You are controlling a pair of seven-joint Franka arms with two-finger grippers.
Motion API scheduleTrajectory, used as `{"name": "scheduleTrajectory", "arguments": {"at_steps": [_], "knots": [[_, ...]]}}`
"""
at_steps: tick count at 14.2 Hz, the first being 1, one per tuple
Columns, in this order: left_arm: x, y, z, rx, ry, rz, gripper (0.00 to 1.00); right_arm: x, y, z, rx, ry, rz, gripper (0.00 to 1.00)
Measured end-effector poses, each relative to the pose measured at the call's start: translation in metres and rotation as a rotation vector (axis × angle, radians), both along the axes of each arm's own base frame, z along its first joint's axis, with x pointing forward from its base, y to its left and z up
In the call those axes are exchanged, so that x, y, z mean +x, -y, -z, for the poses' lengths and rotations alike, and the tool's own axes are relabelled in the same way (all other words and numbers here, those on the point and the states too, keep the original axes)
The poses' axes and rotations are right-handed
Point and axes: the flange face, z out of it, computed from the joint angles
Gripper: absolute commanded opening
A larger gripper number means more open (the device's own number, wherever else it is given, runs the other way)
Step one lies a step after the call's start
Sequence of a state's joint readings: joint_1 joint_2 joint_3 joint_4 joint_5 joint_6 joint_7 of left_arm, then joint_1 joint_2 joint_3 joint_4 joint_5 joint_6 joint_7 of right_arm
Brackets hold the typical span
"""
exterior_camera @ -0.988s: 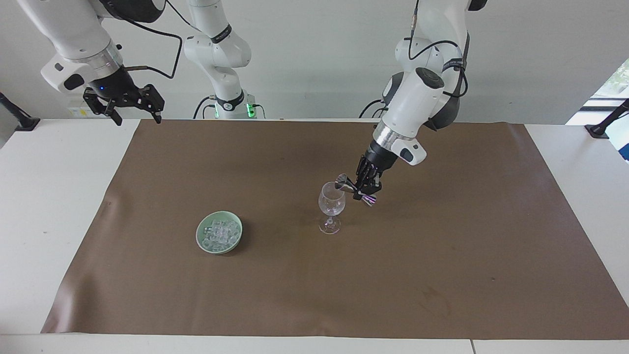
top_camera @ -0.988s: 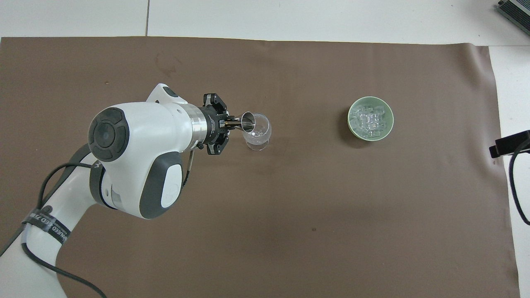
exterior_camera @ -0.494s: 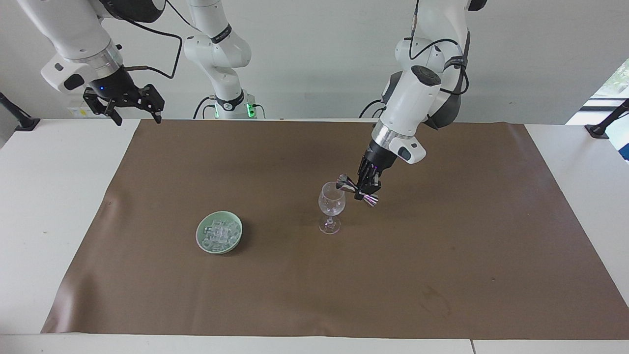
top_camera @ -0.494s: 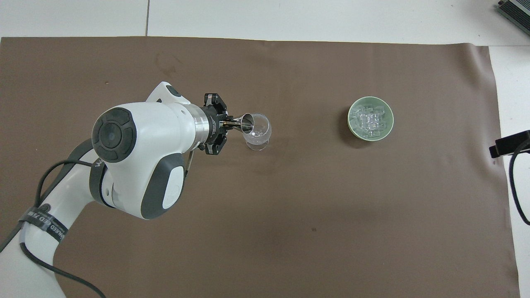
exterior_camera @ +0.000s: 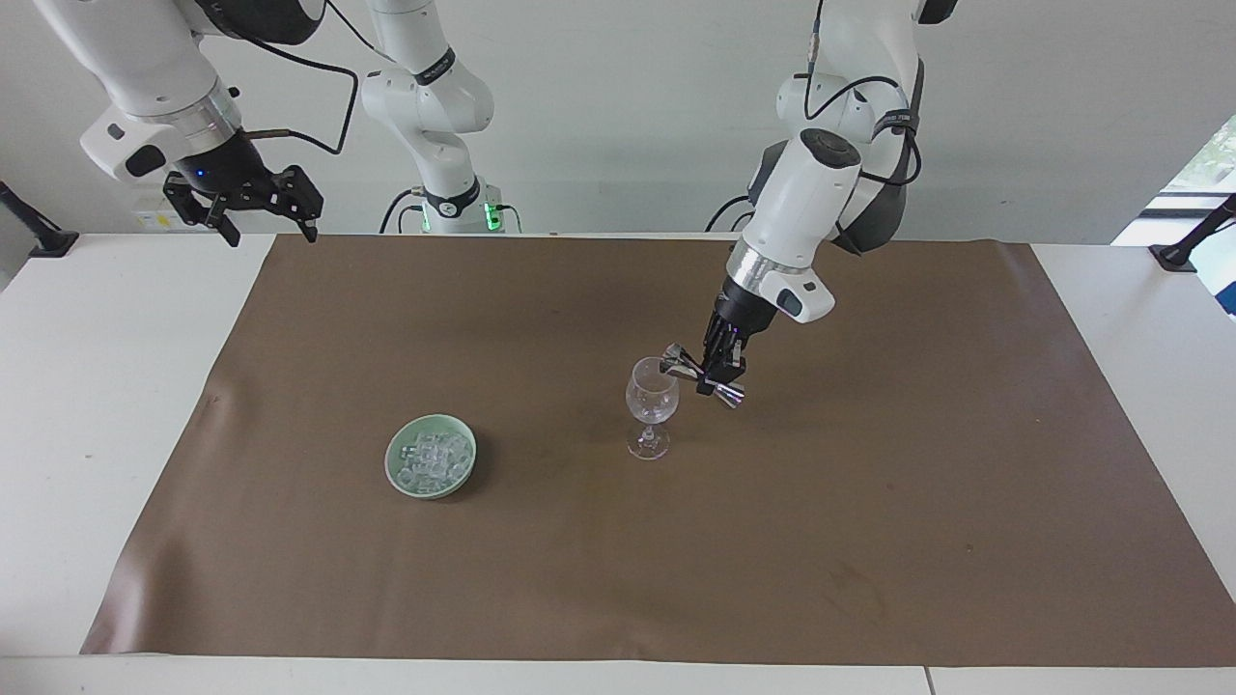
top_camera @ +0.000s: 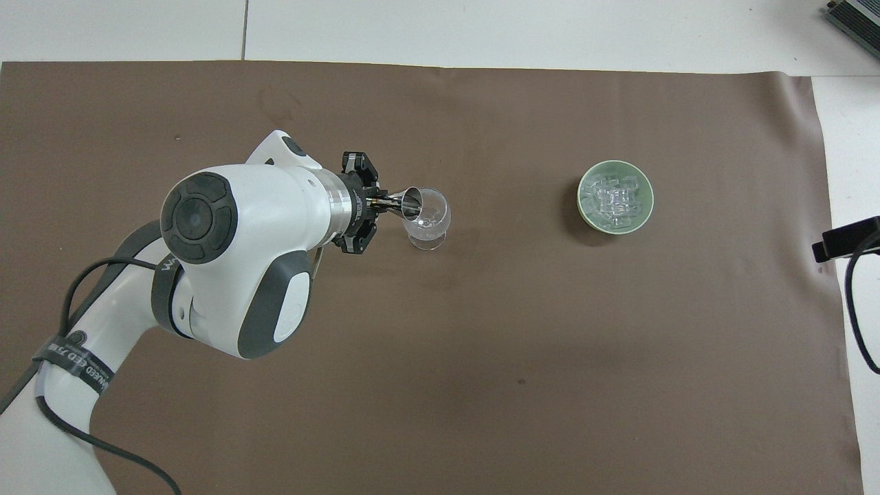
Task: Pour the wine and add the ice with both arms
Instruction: 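Tilt the shot cup with the left gripper to pour into the clear cup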
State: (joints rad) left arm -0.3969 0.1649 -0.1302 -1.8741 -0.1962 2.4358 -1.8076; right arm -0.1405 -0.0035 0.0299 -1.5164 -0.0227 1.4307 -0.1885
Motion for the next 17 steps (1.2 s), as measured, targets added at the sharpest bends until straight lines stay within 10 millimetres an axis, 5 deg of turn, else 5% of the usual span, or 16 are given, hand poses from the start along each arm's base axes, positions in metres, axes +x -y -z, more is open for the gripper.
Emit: {"name": "scheduleTrajectory", "arguments": {"at_steps": [17], "knots": [[0.006,0.011,-0.004,0.087,0.044,0.065,0.00,0.000,0.000,0.000,0.000,0.000,0.000,1.00]]}}
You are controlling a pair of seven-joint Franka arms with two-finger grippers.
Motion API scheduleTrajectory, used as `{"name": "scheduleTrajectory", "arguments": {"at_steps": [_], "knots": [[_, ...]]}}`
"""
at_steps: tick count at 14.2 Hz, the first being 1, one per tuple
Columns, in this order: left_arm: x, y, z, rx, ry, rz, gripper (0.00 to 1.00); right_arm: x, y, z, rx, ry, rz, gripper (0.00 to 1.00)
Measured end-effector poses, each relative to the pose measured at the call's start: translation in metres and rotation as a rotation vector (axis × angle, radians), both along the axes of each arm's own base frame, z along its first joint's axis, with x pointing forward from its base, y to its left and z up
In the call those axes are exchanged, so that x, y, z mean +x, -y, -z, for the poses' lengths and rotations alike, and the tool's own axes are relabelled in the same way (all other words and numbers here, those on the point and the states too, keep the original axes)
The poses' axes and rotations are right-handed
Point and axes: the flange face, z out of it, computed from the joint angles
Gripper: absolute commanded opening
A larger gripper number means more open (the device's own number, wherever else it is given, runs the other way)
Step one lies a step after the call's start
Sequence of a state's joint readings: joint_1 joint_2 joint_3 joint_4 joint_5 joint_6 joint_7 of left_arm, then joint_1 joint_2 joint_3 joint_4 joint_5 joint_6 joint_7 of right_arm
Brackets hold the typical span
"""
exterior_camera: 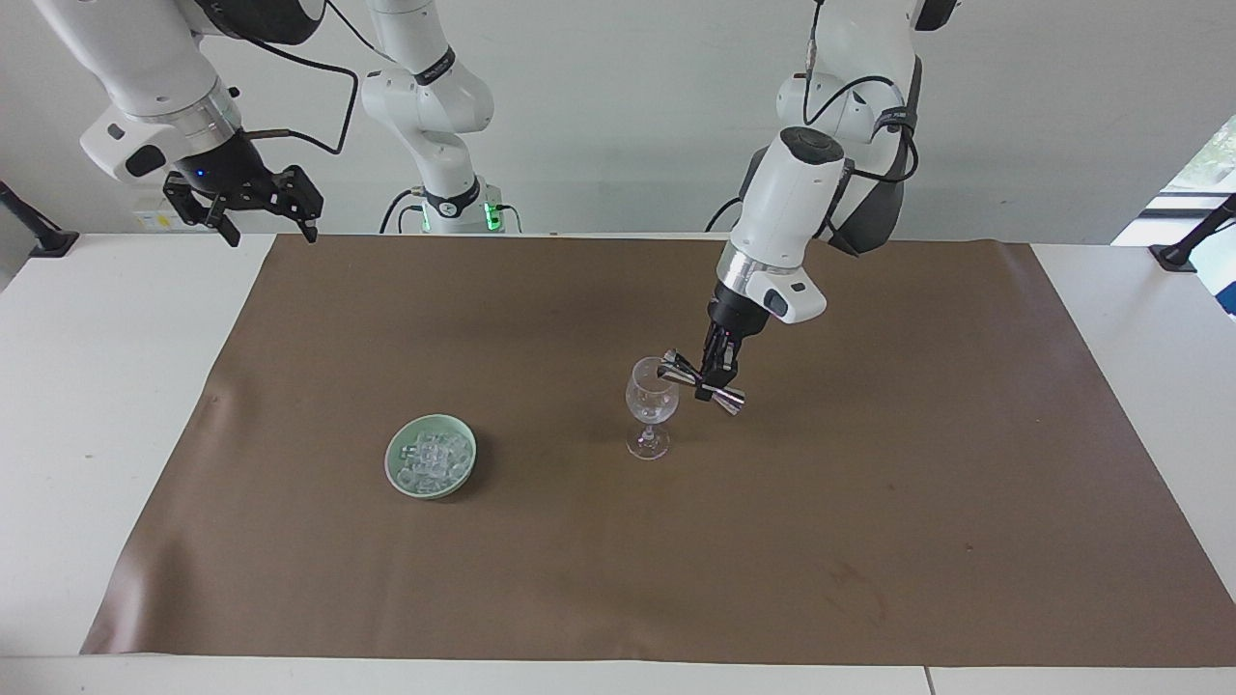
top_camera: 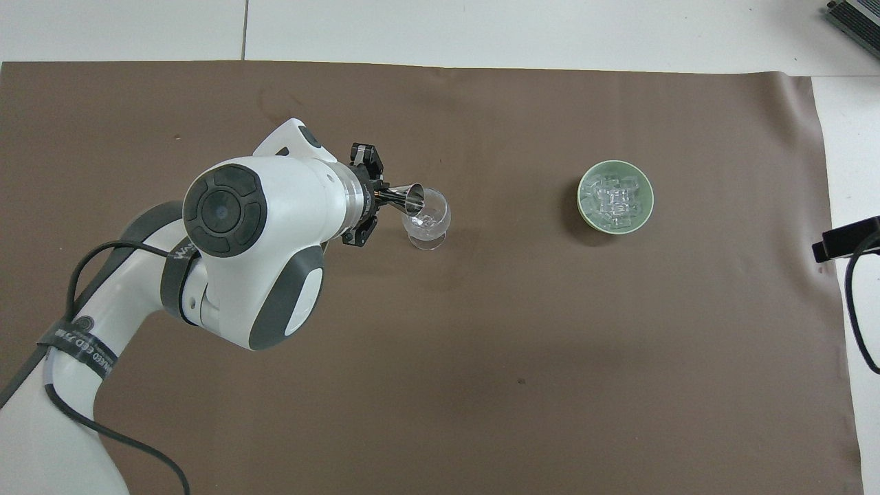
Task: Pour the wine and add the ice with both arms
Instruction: 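Tilt the shot cup with the left gripper to pour into the clear cup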
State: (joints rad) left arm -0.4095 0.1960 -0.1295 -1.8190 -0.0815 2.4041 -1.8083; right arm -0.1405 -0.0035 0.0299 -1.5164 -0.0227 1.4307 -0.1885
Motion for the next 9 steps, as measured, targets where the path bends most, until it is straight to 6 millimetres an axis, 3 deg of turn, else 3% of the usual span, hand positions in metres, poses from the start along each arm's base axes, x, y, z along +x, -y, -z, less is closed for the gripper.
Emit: {"name": "scheduleTrajectory", "arguments": {"at_steps": [9], "knots": [[0.0005,-0.0001,-0.0012,0.025,0.009,0.013,0.00,0.0000,0.0000,0.0000,0.000,0.000,0.000,1.00]]}}
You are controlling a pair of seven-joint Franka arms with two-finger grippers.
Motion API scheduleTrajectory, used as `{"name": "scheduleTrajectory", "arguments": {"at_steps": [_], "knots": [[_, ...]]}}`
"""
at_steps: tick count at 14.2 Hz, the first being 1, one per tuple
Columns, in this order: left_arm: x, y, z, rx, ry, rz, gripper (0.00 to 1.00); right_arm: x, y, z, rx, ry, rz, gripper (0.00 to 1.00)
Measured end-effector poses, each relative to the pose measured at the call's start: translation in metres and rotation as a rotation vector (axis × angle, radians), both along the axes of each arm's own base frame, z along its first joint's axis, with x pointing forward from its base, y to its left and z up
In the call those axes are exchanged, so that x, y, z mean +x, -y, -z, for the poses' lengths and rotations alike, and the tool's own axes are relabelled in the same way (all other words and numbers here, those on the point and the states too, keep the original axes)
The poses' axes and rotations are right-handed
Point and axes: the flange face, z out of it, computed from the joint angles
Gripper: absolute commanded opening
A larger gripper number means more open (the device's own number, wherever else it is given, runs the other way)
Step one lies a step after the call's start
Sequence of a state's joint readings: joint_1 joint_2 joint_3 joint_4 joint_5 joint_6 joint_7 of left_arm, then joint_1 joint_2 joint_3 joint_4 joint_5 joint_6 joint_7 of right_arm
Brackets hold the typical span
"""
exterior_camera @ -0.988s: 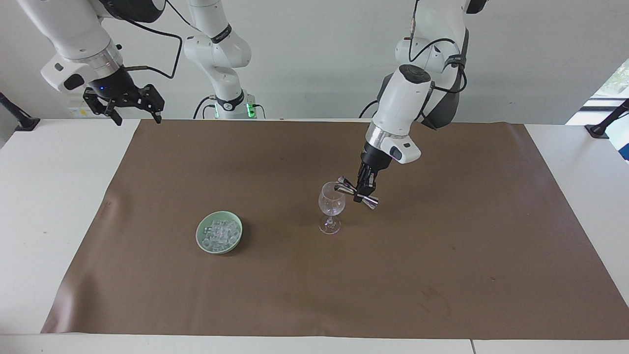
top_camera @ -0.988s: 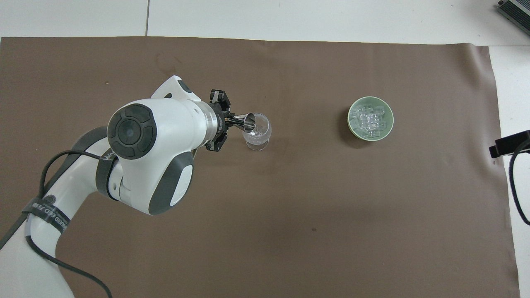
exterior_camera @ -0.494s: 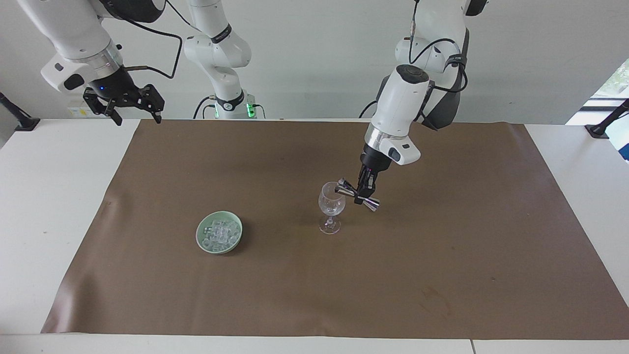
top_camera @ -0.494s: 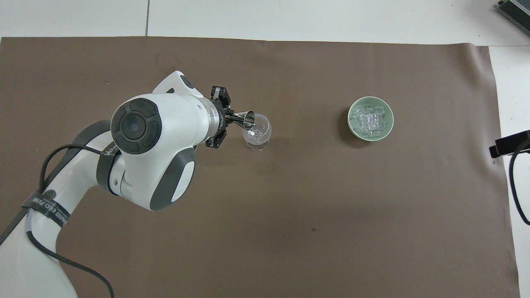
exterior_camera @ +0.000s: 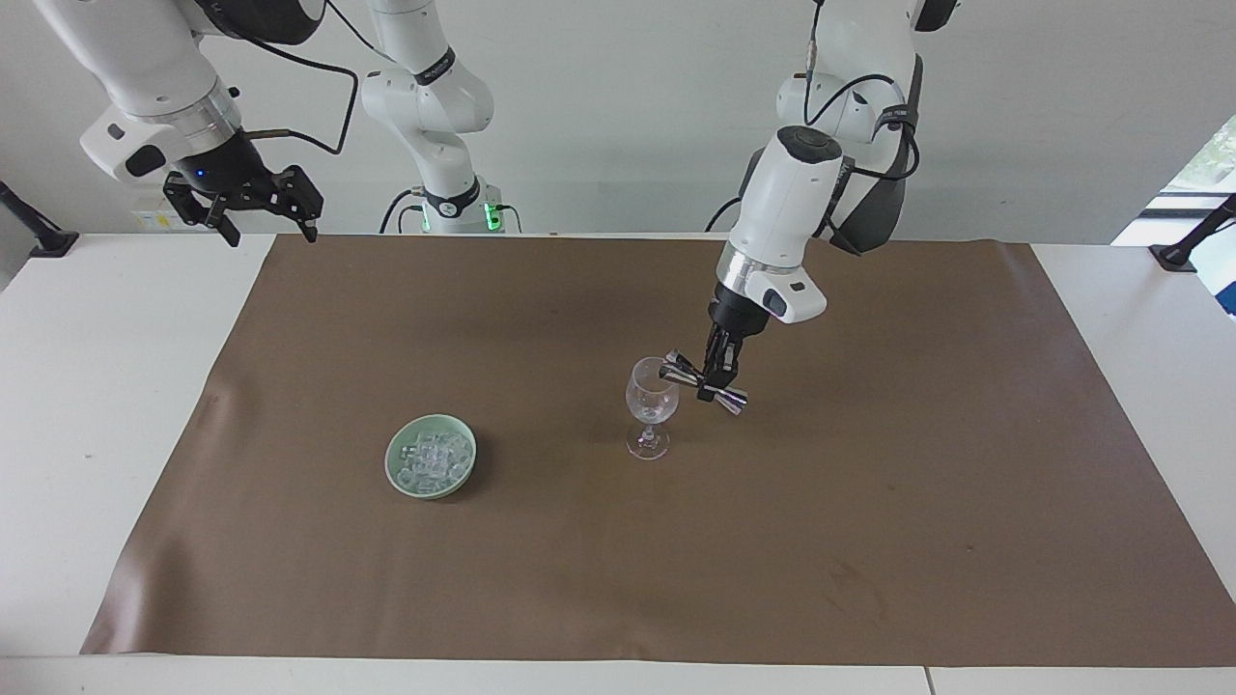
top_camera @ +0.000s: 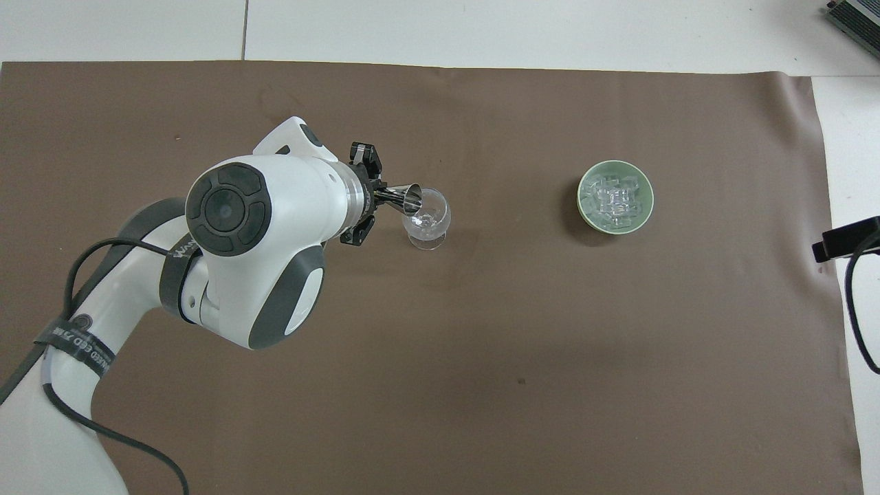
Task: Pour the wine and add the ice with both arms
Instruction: 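Tilt the shot cup with the left gripper to pour into the clear cup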
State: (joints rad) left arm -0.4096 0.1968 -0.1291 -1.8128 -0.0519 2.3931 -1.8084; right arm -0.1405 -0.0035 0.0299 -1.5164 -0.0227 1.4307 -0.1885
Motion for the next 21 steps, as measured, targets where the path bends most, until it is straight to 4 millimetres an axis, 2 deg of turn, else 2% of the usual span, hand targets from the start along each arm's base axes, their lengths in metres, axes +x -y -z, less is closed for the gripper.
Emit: {"name": "scheduleTrajectory", "arguments": {"at_steps": [21], "knots": [[-0.0020,0.0028,-0.0005,0.044,0.017,0.028,0.00,0.0000,0.0000,0.0000,0.000,0.000,0.000,1.00]]}}
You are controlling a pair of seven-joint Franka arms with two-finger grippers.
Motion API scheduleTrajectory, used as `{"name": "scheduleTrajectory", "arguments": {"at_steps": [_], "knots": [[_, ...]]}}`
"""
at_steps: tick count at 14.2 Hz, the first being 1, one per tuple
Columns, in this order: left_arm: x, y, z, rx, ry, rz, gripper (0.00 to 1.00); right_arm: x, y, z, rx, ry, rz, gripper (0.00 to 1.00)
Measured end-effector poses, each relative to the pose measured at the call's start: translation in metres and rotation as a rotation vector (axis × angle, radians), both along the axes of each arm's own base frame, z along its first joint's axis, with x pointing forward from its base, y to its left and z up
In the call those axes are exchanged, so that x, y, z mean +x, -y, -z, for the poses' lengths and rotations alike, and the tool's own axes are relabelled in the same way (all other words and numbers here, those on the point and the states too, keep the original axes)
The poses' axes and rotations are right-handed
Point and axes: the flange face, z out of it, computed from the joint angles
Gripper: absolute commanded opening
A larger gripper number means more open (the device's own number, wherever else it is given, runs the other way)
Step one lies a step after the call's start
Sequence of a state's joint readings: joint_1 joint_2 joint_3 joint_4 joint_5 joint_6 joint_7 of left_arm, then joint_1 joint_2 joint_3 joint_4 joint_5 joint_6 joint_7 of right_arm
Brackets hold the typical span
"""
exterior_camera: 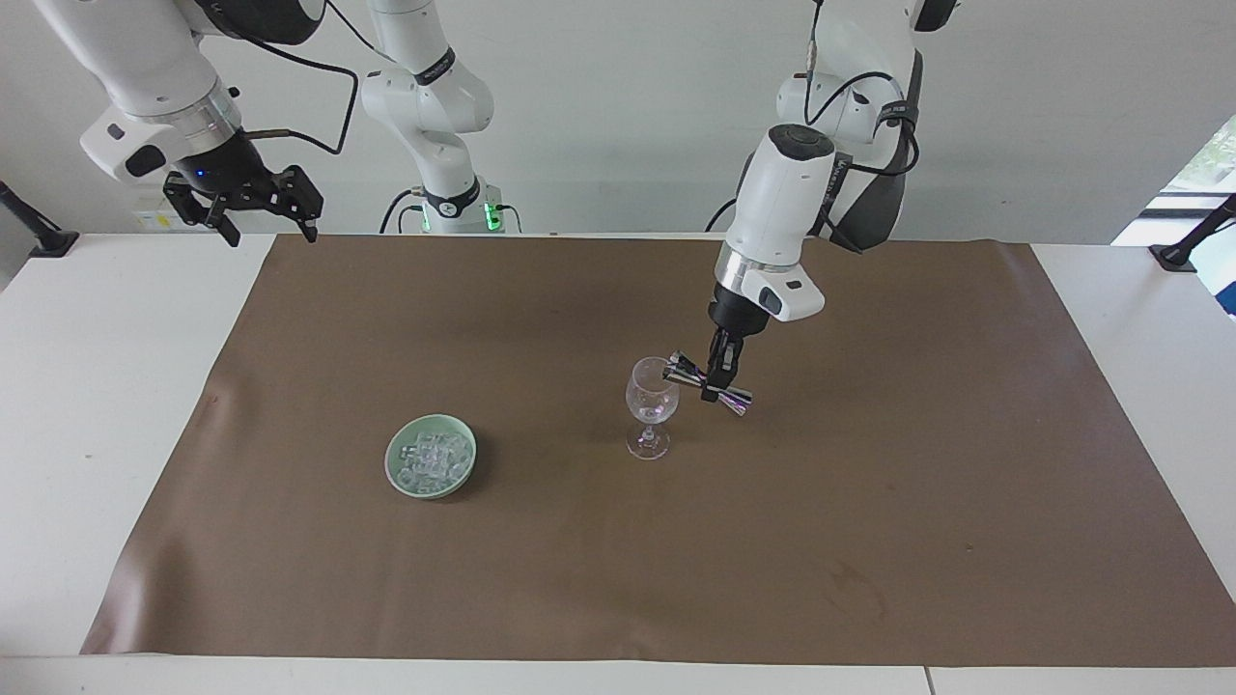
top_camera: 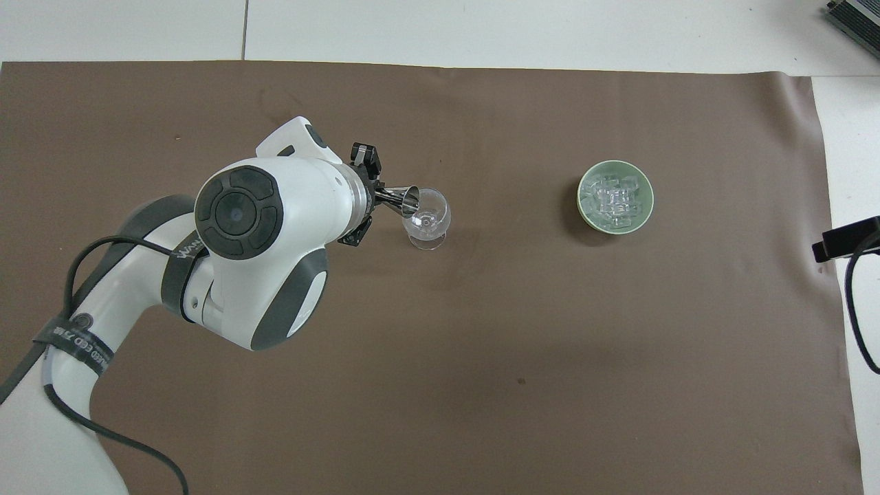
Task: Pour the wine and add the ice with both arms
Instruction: 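Tilt the shot cup with the left gripper to pour into the clear cup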
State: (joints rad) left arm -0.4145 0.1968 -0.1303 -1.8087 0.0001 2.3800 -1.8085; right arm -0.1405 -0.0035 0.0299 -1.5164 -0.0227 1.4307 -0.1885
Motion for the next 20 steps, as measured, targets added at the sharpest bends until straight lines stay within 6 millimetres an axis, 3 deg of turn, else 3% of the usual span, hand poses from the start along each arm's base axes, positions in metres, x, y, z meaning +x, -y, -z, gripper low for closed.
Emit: {"name": "scheduleTrajectory", "arguments": {"at_steps": [20], "knots": [[-0.0047,0.0096,-0.0052,0.055,0.026,0.045,0.00,0.0000,0.0000,0.0000,0.000,0.000,0.000,1.00]]}}
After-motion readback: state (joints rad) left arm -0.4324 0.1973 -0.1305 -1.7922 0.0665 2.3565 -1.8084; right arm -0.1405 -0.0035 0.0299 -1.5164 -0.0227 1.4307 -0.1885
